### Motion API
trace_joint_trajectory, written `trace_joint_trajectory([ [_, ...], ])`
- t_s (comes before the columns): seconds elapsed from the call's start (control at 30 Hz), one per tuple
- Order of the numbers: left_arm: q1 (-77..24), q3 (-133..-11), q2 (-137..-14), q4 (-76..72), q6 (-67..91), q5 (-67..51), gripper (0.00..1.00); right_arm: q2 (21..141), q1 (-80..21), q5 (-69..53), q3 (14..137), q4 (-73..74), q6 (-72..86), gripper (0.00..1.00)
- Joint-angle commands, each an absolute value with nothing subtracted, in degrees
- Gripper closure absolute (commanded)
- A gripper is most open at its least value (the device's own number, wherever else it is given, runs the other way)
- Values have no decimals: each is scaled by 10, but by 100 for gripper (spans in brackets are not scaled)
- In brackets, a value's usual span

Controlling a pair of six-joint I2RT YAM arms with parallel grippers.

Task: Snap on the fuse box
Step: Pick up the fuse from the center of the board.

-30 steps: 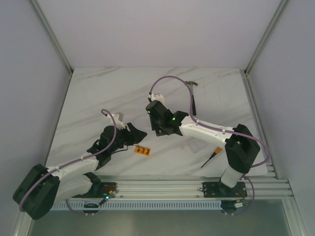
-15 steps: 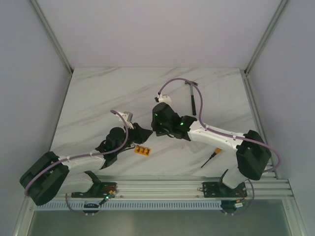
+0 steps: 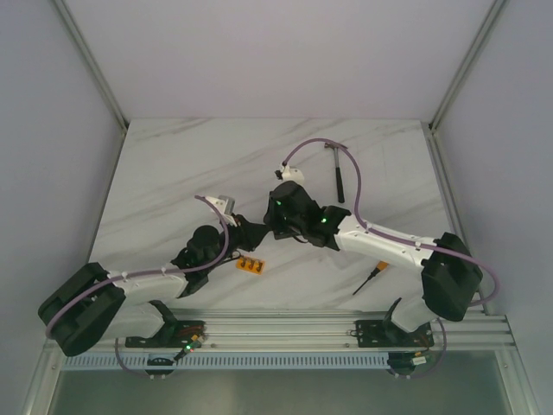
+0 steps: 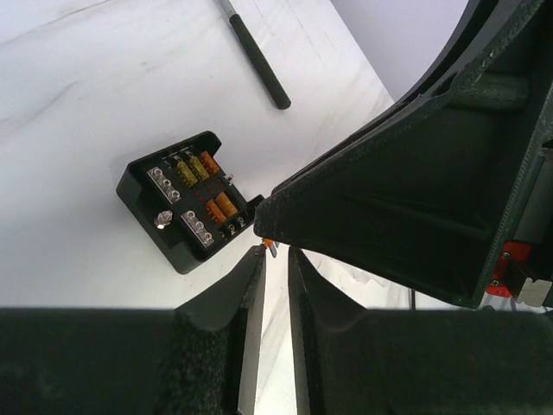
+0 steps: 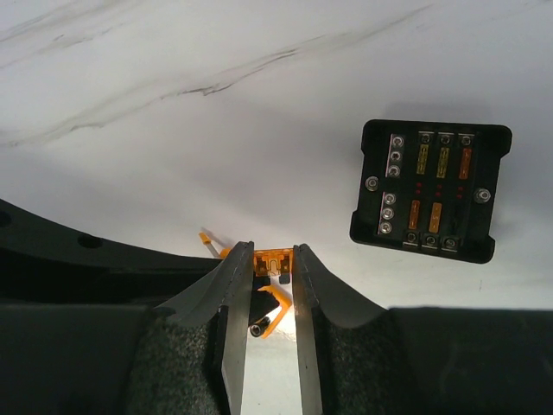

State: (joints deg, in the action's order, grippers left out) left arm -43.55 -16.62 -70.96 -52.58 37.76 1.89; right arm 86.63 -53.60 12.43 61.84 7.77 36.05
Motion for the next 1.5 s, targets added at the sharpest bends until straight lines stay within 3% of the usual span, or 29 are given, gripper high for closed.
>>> trace_joint_trajectory([
  [0.0,-439,-184,-718,-565,364,31,75,853,-539,116,609,64,374,73],
  [0.57,-439,-188,-716,-557,347,31,100,846,-541,113,595,56,385,70],
  [0.8,-439,-189,-684,-511,296,22,100,801,-532,121,593,60,318,50],
  [0.93,-437,-211,-669,-454,242,-27,100,754,-496,33,588,60,178,48],
  [1.2,-423,-262,-672,-405,200,-191,100,650,-391,-256,563,90,-29,46],
  [1.47,-399,-292,-656,-388,190,-332,100,642,-379,-365,570,144,-128,47],
])
